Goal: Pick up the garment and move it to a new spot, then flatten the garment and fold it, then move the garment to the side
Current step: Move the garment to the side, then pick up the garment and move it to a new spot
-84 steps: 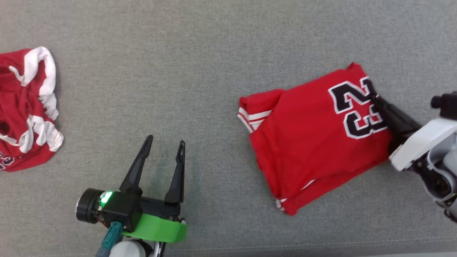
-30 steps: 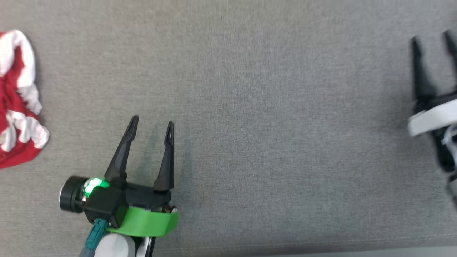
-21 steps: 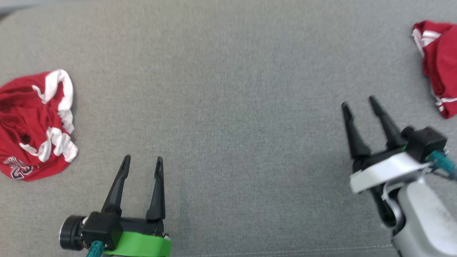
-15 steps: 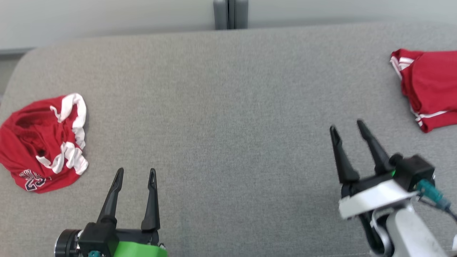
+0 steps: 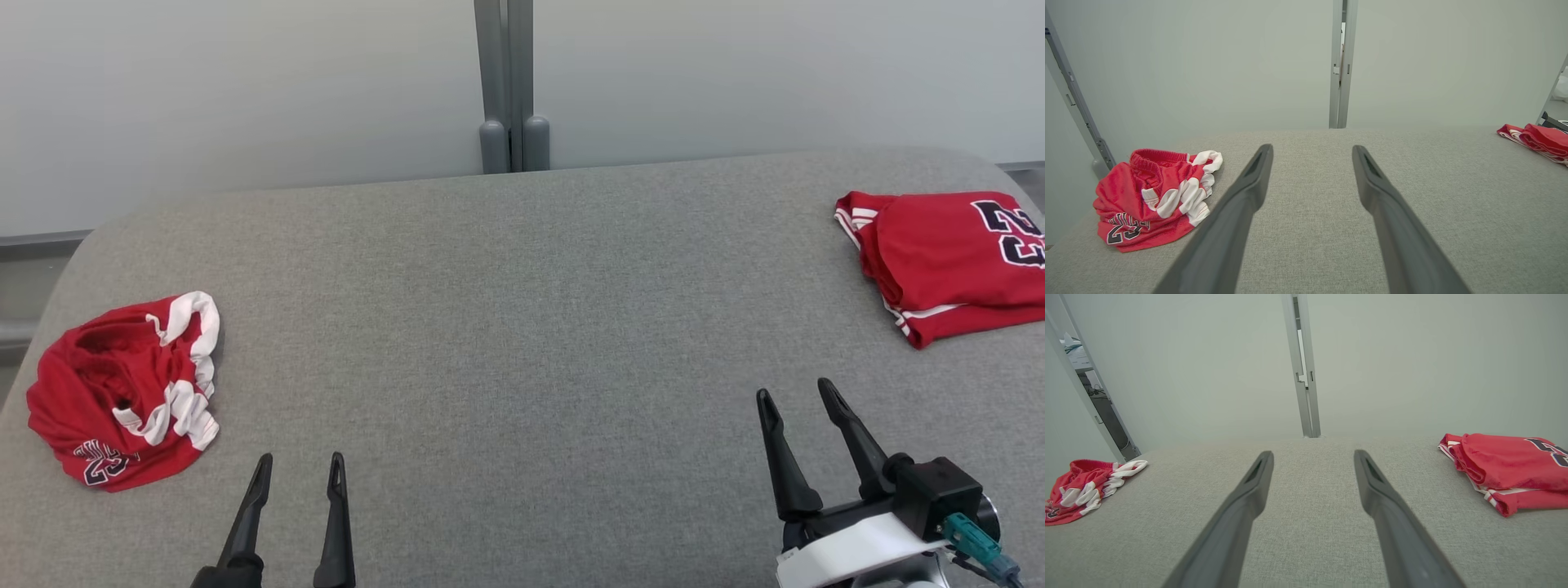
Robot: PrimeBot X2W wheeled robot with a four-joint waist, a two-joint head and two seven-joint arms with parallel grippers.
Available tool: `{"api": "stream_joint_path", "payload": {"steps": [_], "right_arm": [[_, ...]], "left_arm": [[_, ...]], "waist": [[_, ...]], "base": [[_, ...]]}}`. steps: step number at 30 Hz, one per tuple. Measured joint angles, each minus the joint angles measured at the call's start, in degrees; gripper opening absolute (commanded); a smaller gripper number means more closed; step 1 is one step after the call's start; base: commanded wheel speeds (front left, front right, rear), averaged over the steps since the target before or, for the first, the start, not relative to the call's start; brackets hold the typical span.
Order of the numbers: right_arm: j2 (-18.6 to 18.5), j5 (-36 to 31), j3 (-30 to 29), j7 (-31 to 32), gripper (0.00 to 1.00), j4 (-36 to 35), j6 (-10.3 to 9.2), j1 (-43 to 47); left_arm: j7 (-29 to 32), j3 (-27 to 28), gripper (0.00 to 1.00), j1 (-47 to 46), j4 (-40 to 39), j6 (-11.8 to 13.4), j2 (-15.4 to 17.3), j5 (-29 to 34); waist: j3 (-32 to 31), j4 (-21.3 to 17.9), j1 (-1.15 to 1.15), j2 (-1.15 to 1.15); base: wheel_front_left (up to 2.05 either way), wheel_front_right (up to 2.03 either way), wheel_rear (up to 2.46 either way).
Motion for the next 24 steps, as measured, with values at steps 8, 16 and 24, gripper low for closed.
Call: {"api": "stream_joint_path", "payload": {"steps": [8,16,24], "right_arm": [[0.48,-0.12,-0.43,0.00,1.00,0.79,0.00,0.97],[0.97,-0.19,-0.45,0.00,1.00,1.19,0.00,1.00],[1.21,-0.16,-0.27,0.00,1.00,1.67,0.00,1.01]], "left_arm": [[0.00,0.60,1.00,0.42,0.99,0.02,0.00,-0.91],[0.00,0.96,1.00,0.71,2.18,0.00,0.00,-1.13],[0.00,1.22,1.00,0.71,2.80,0.00,0.00,-1.31]], "waist": [[-1.12,0.00,0.00,0.00],[-1.38,0.25,0.00,0.00],[-1.47,0.55,0.00,0.00]], "base": [[0.00,0.00,0.00],[0.00,0.00,0.00],[0.00,0.00,0.00]]}}
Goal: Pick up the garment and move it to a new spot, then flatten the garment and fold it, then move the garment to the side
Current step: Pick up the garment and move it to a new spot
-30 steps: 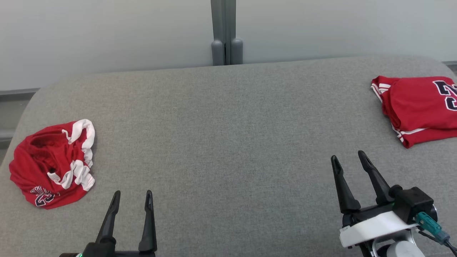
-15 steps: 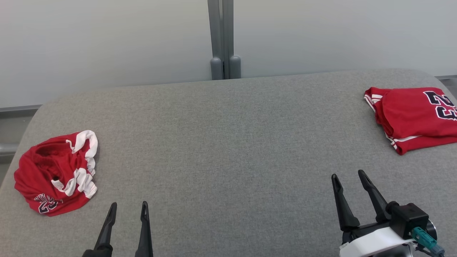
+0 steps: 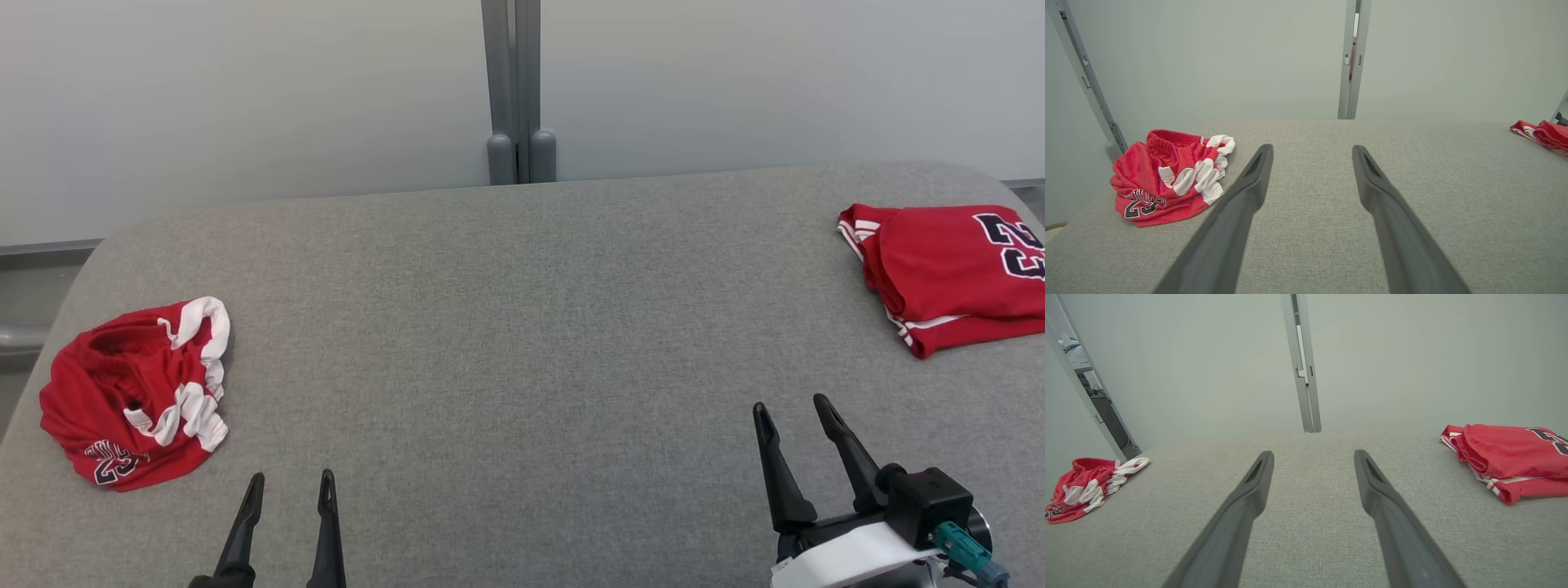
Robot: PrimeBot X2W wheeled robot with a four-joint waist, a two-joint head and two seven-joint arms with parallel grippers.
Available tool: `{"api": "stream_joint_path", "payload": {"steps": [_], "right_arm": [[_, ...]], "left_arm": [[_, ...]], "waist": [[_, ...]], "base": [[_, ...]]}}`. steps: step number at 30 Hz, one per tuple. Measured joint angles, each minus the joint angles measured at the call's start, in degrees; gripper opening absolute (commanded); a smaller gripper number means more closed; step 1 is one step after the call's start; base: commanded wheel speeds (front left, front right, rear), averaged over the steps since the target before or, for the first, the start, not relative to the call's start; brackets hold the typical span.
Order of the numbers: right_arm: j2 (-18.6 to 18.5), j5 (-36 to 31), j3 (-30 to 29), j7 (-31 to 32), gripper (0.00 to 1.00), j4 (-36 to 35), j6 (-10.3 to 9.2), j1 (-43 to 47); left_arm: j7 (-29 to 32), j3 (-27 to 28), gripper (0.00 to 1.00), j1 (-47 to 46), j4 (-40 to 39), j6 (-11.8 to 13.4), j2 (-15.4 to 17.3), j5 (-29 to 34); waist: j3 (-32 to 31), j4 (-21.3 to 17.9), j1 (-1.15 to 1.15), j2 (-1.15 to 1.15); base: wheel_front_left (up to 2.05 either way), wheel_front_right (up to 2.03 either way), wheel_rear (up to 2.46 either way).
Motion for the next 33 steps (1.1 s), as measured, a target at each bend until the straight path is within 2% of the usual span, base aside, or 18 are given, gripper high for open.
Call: {"api": "stream_joint_path", "payload": {"steps": [33], "right_arm": [[-0.03,0.59,1.23,0.00,1.00,0.90,0.00,0.07]], "left_arm": [[0.01,-0.36,1.00,0.30,0.87,-0.04,0.00,-0.15]], "waist": [[-0.46,1.10,0.00,0.00]], "base": [[0.00,0.00,0.00]]}}
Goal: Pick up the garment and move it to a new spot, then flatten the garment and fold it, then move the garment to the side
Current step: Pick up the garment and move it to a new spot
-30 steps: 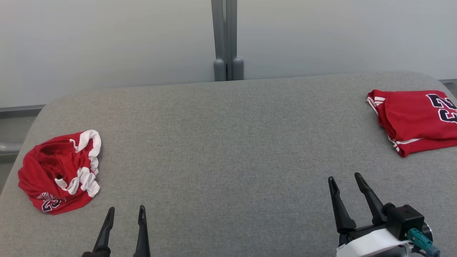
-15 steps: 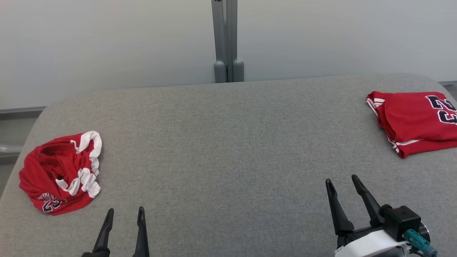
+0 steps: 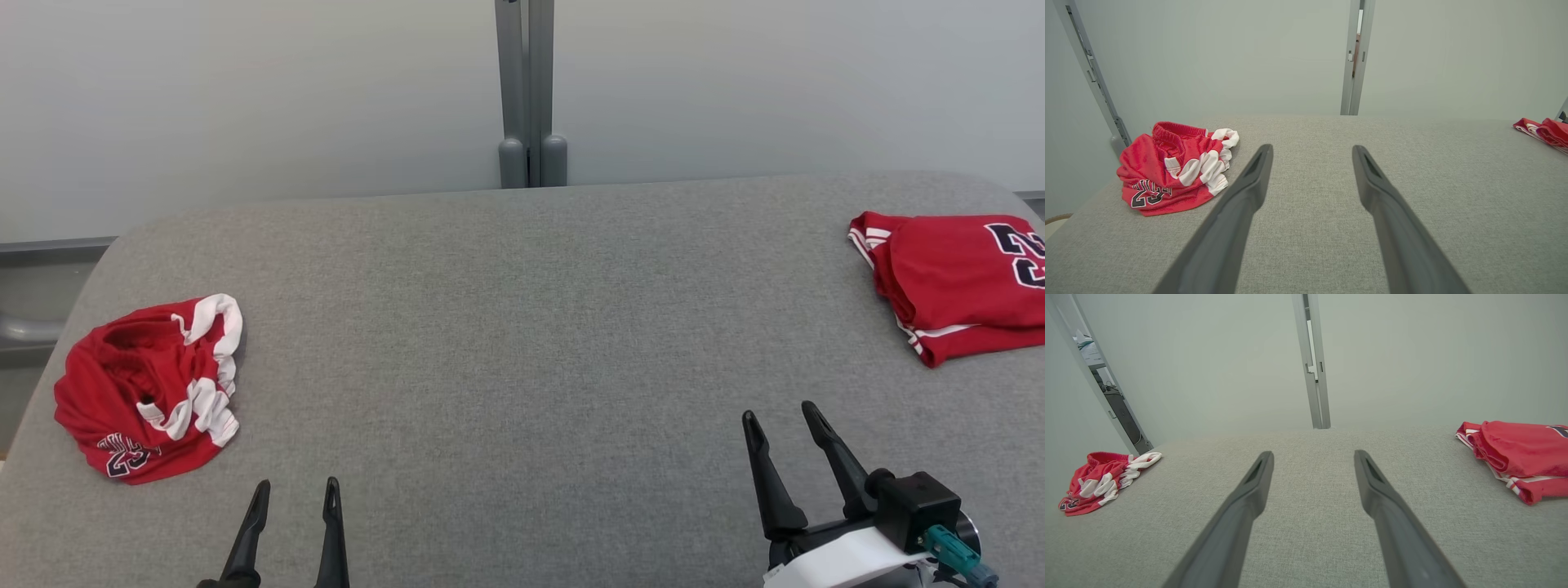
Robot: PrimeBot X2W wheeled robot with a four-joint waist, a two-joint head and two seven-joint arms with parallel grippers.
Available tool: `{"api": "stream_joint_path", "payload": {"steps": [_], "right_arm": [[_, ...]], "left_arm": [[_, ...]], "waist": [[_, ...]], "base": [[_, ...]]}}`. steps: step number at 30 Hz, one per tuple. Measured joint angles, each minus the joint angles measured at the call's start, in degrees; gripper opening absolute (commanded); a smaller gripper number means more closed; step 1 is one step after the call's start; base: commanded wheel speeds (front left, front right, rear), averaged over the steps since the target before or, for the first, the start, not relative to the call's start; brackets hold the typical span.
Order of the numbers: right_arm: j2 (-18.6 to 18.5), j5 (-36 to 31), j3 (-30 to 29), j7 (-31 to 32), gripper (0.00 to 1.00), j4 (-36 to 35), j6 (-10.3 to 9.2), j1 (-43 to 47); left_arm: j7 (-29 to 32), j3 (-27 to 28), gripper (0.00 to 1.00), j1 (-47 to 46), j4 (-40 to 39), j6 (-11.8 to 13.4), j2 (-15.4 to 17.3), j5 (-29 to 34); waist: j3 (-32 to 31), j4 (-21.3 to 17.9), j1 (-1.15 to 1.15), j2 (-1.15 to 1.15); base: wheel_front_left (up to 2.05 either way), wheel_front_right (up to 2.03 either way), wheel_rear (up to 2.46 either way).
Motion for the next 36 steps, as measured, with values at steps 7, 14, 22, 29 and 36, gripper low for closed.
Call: {"api": "stream_joint_path", "payload": {"steps": [7,14,22,29,36], "right_arm": [[0.07,0.20,0.59,0.00,1.00,0.15,0.00,0.33],[0.33,0.32,1.46,-0.01,1.00,0.21,0.00,0.41],[0.41,0.62,2.18,0.00,1.00,0.31,0.00,0.89],[0.13,0.89,2.78,0.00,1.00,0.52,0.00,0.96],[-0.02,0.89,3.16,0.00,1.00,0.73,0.00,1.35]], "left_arm": [[-0.01,0.05,1.00,-0.09,-0.63,-0.42,-0.01,0.01],[0.00,0.38,1.00,-0.01,-1.22,-0.42,-0.01,0.01],[-0.01,0.51,1.00,0.42,-1.21,-0.10,-0.01,0.00],[-0.01,0.49,1.00,0.99,-1.32,0.14,0.00,-0.03],[-0.01,0.67,1.00,1.44,-1.55,0.13,-0.01,0.00]], "waist": [[0.20,2.40,0.00,0.00],[0.39,6.56,0.00,0.00],[0.21,12.49,0.00,0.00],[-0.08,17.59,0.00,0.00],[-0.17,21.76,0.00,0.00]], "base": [[0.00,0.00,0.00],[0.00,0.00,0.00],[0.00,0.00,0.00],[0.00,0.00,0.00],[0.00,0.00,0.00]]}}
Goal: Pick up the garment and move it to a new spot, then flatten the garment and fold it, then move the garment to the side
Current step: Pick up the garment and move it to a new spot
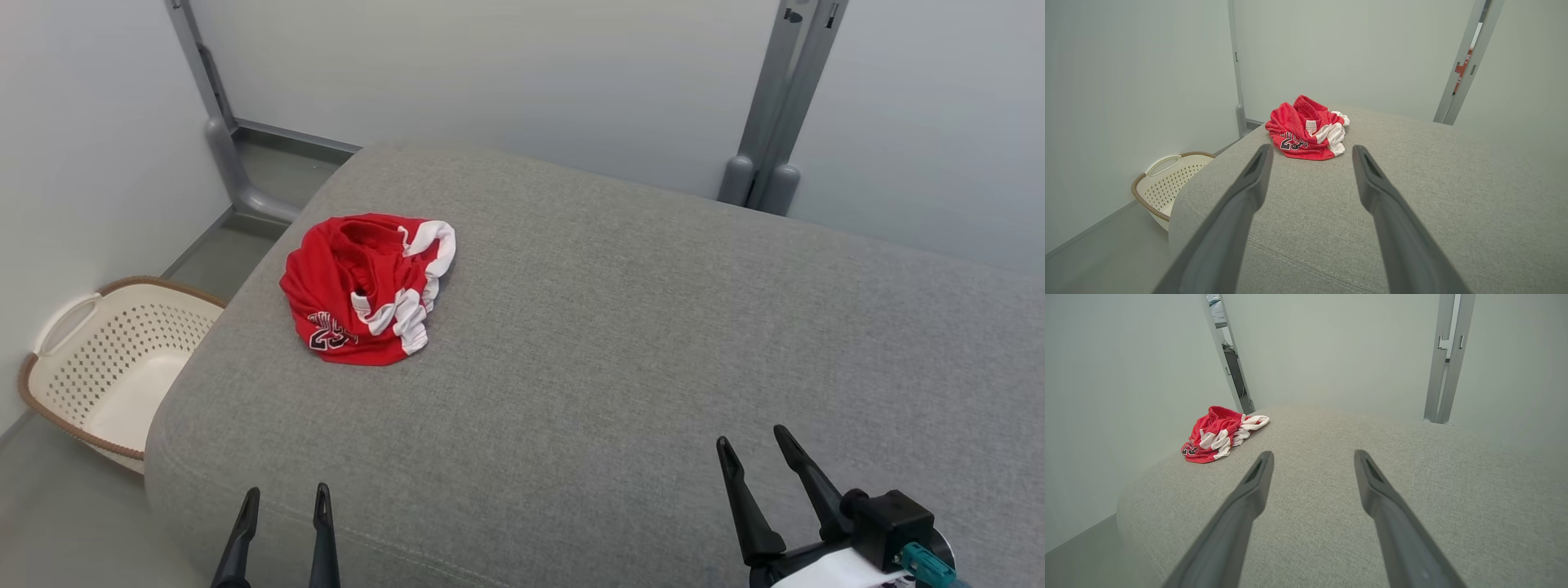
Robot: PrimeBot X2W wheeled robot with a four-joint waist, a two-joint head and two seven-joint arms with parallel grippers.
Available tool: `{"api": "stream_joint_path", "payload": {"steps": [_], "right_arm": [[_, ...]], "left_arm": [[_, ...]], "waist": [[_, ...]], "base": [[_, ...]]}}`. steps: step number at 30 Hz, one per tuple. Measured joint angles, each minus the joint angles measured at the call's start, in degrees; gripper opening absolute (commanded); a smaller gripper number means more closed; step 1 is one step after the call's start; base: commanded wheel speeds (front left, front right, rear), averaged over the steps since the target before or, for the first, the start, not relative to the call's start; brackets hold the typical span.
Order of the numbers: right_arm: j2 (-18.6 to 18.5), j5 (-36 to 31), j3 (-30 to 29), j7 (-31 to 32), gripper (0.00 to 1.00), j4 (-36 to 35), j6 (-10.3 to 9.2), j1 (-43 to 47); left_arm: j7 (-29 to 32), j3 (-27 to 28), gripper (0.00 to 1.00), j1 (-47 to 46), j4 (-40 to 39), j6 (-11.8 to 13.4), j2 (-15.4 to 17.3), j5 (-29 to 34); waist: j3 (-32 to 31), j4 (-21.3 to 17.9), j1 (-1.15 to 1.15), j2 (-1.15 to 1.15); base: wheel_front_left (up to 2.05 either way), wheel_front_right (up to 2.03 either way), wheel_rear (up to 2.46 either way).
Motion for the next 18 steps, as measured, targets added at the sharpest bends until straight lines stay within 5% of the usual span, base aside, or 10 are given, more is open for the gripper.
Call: {"api": "stream_joint_path", "payload": {"steps": [18], "right_arm": [[-2.49,-0.40,0.18,0.00,1.00,-0.21,0.00,-0.45]], "left_arm": [[0.01,-0.80,1.00,-3.77,0.10,-0.71,0.01,0.02]], "waist": [[3.36,2.60,0.00,0.00]], "base": [[0.00,0.00,0.00]]}}
